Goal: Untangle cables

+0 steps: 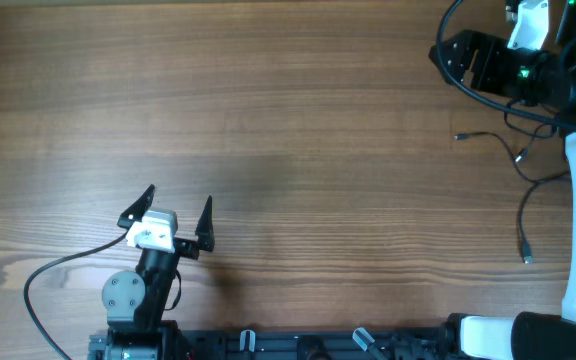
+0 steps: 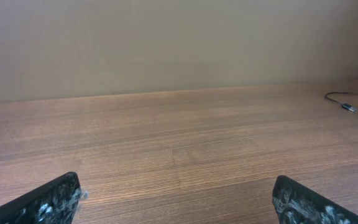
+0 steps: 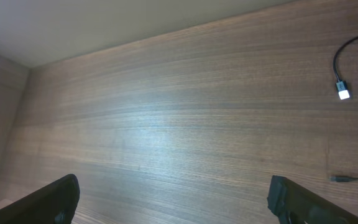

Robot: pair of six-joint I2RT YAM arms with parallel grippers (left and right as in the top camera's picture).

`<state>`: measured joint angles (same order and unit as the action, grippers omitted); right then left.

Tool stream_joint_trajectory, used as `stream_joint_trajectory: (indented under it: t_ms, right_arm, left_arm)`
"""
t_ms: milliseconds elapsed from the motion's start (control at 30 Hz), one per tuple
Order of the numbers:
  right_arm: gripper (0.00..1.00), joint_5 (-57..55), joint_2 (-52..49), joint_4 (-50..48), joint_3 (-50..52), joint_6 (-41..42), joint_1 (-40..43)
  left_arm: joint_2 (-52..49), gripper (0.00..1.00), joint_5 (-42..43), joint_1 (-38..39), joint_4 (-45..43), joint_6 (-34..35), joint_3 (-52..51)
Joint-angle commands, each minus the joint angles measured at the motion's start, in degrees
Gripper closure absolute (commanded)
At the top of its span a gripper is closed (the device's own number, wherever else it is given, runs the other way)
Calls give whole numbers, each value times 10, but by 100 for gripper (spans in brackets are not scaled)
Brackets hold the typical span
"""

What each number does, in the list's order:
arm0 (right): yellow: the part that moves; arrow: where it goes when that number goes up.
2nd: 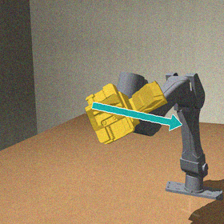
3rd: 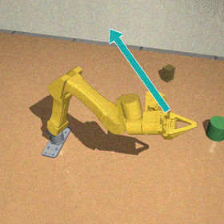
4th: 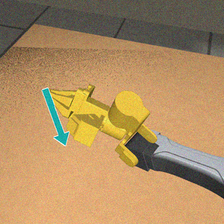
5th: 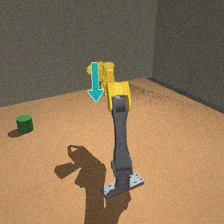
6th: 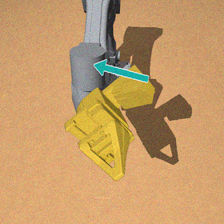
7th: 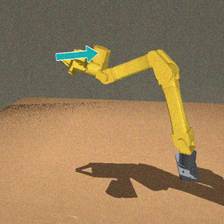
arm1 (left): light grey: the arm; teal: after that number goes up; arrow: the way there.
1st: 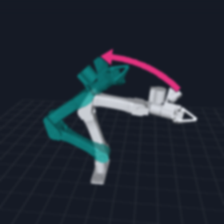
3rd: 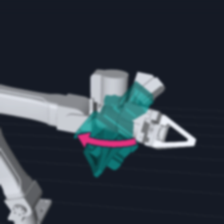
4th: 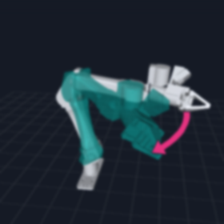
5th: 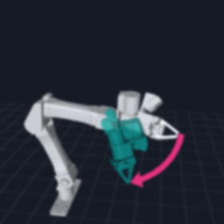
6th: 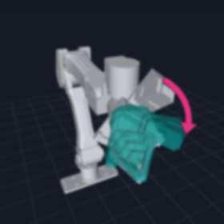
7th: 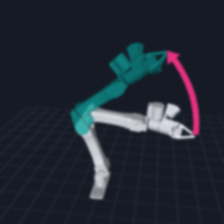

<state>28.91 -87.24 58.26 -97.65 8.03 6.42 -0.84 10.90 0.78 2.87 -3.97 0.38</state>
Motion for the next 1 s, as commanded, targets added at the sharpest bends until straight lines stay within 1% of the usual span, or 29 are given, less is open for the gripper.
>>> stream_joint_trajectory:
  t_ms: [0, 100, 133, 967]
  right_arm:
    - [0, 5, 5, -2, -2, -3, -1]
    - [0, 5, 5, -2, -2, -3, -1]
    - [0, 5, 5, -2, -2, -3, -1]
    - [0, 5, 5, -2, -2, -3, -1]
  left_arm:
    - [7, 0, -24, -4, 6, 34, -1]
    - [7, 0, -82, -4, 9, 107, -1]
    - [7, 0, -94, -4, 12, 121, -1]
    - [6, 0, -99, -4, 15, 119, -1]
